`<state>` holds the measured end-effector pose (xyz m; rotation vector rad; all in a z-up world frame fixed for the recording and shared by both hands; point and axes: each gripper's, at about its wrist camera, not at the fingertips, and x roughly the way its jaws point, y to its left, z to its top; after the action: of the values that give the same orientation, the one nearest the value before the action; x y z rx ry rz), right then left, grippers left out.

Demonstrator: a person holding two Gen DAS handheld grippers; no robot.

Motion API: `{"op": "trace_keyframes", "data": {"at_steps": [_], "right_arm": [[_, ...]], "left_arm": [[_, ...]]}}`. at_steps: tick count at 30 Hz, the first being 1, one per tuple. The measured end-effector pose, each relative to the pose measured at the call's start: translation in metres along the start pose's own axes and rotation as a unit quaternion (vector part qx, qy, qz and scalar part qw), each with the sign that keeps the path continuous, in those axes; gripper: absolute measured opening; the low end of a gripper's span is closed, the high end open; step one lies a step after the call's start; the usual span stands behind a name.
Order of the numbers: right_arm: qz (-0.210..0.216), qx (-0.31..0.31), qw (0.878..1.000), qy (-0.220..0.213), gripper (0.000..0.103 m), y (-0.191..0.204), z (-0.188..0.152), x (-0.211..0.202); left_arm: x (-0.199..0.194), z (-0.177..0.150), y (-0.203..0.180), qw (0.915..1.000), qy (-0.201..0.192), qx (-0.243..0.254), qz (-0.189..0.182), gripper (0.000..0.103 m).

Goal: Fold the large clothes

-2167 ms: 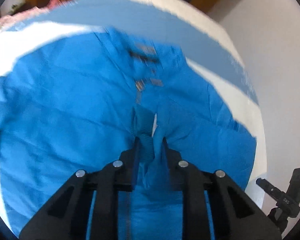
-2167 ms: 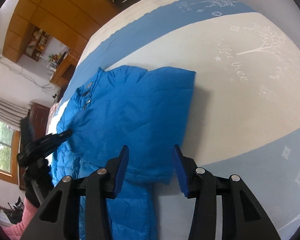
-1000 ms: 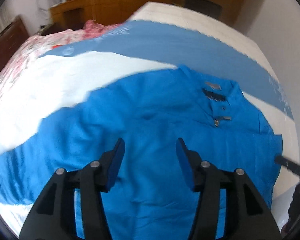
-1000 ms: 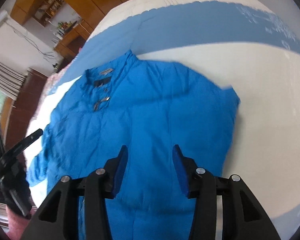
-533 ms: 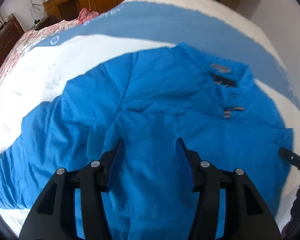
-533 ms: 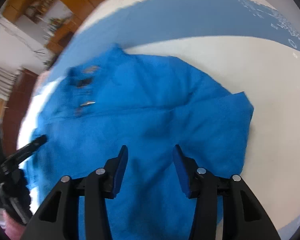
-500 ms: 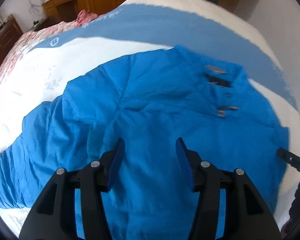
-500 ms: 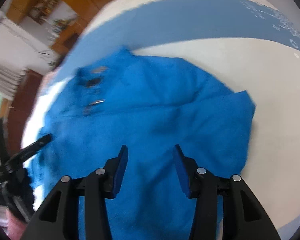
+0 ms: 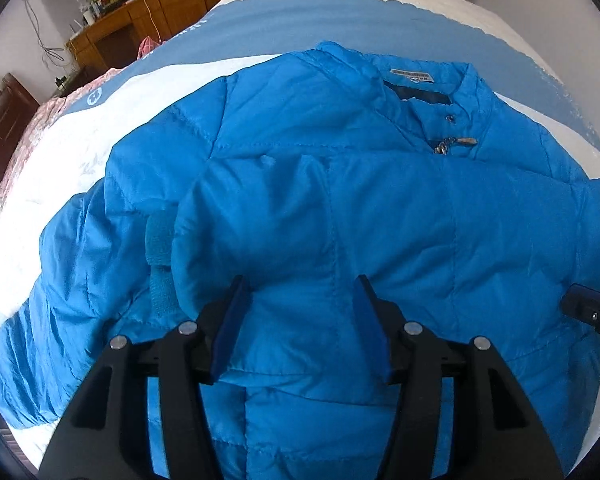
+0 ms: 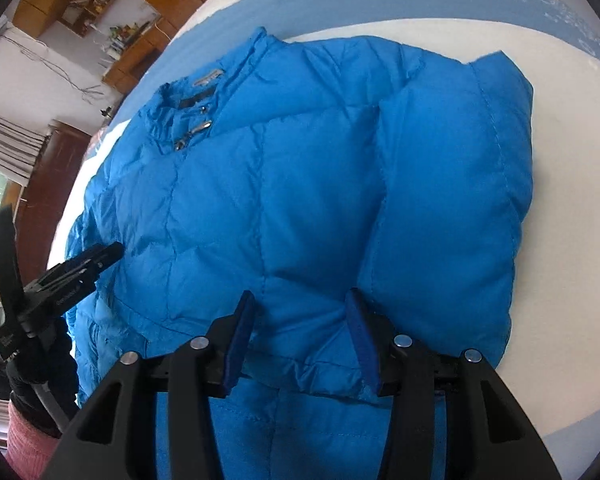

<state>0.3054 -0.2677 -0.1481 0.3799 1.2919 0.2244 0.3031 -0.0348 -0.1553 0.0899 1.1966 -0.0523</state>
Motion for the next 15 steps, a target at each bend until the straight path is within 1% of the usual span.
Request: {"op": "trace_keyframes", "data": {"at_steps": [1,3,4,5,6,8,9,10,11,12,14,15], "right_arm": [[0.0,0.002,1.0,0.0,0.048,0.002,-0.001,-0.008],[0.018,-0.001,1.0,-0.019,0.049,0.007,-0.004,-0.026],[0.026,-0.003,0.999,-0.03,0.054,0.009,-0.006,-0.038],[0.028,-0.005,0.999,-0.038,0.055,0.01,-0.009,-0.049],[0.028,-0.007,0.999,-0.042,0.056,0.012,-0.011,-0.056],[0.027,-0.014,0.998,-0.051,0.057,0.016,-0.016,-0.07],[0.028,-0.015,0.998,-0.052,0.058,0.017,-0.017,-0.073],[0.029,-0.016,0.998,-0.052,0.059,0.018,-0.02,-0.077],[0.028,-0.018,0.998,-0.052,0.059,0.02,-0.021,-0.078],[0.025,-0.021,0.998,-0.051,0.06,0.021,-0.023,-0.08],[0.016,-0.029,0.998,-0.048,0.06,0.025,-0.027,-0.08],[0.014,-0.032,0.998,-0.047,0.06,0.026,-0.027,-0.079]], "left_arm": [[-0.006,0.001,0.003,1.0,0.002,-0.004,-0.007,0.054],[-0.026,-0.001,0.015,0.9995,-0.008,-0.018,-0.025,0.054],[-0.039,-0.004,0.024,0.9991,-0.019,-0.025,-0.03,0.056],[-0.048,-0.007,0.031,0.9989,-0.024,-0.027,-0.028,0.06],[-0.062,-0.013,0.044,0.9987,-0.031,-0.033,-0.022,0.061],[-0.081,-0.027,0.072,0.9974,-0.043,-0.054,-0.021,0.065],[-0.09,-0.037,0.095,0.9961,-0.043,-0.076,-0.013,0.065],[-0.095,-0.05,0.118,0.9945,-0.039,-0.098,0.001,0.065],[-0.099,-0.056,0.132,0.9931,-0.036,-0.11,0.013,0.065],[-0.103,-0.074,0.162,0.9889,-0.028,-0.137,0.05,0.065],[-0.107,-0.098,0.198,0.9796,-0.015,-0.173,0.102,0.065],[-0.11,-0.117,0.227,0.97,-0.001,-0.205,0.13,0.066]]}}
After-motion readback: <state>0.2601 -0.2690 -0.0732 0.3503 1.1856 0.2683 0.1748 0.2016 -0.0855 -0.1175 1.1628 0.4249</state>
